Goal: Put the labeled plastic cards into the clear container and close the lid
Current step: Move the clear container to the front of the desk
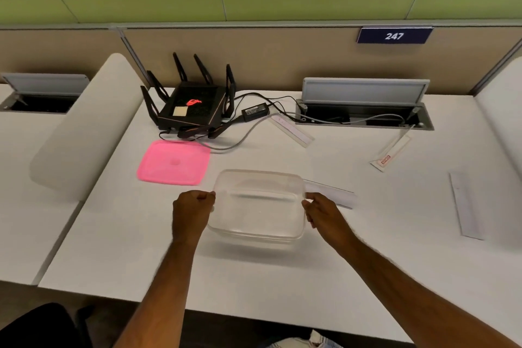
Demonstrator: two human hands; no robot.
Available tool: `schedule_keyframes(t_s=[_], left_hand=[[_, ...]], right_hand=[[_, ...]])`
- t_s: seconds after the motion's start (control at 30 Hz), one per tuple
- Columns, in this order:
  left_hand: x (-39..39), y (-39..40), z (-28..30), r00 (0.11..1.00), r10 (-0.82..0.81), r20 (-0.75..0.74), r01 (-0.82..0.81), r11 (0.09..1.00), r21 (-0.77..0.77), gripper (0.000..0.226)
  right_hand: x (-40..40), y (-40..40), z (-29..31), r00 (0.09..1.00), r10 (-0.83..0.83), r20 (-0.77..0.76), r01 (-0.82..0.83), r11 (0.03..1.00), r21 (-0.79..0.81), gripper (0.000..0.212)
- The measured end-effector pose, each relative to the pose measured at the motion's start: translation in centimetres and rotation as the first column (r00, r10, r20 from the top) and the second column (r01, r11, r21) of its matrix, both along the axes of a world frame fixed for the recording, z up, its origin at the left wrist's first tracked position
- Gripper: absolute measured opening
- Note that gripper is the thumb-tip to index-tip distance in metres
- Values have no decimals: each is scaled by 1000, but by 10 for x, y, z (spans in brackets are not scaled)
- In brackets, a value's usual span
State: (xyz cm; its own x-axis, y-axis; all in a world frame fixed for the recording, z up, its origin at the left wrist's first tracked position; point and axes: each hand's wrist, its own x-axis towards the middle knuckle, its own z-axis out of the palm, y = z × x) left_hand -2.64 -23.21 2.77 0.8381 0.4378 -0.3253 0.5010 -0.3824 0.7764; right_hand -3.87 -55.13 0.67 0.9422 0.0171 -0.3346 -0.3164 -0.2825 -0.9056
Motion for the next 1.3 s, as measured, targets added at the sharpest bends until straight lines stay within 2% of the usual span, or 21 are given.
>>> schedule_keyframes(t_s=[0.2,0.67,1.13,1.3], left_hand=[[-12,-50,-2,997,-77,0,77,996,-33,23],[-40,-129,-15,977,-212,2,212,977,30,20],[-47,-152,-33,972,-227,-67,227,974,-9,20],[-46,-153,-36,973,-218,-80,221,975,29,17]], right_hand=[[-17,-50,0,996,-83,28,83,996,-16,18],[-56,-132,-18,991,-136,0,135,986,-103,22],[-76,-161,-34,992,-120,-45,114,986,-126,21],[-79,-164,-40,993,-105,-53,98,988,-116,21]])
